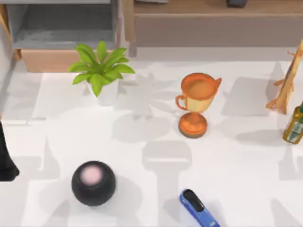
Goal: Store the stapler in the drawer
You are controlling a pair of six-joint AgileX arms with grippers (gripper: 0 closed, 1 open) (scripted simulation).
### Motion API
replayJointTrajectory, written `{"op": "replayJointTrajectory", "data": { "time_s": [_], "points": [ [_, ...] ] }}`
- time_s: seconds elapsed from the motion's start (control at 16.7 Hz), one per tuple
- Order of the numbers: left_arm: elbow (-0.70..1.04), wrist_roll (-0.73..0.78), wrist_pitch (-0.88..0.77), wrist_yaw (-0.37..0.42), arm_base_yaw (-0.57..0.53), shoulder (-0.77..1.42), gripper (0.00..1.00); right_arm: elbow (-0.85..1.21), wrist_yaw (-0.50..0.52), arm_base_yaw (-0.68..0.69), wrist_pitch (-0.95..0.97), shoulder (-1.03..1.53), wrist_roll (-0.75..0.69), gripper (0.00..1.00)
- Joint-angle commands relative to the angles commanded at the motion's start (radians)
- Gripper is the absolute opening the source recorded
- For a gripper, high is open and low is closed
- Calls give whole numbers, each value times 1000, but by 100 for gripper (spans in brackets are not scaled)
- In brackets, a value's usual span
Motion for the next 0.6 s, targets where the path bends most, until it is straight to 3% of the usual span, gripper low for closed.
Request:
{"op": "replayJointTrajectory", "data": {
  "time_s": [0.3,0.6],
  "points": [
    [60,-61,-40,0,-41,62,100,0,0,0,0,0,0,100],
    [322,-344,-217,1,-222,376,100,0,0,0,0,0,0,100]
  ]
}}
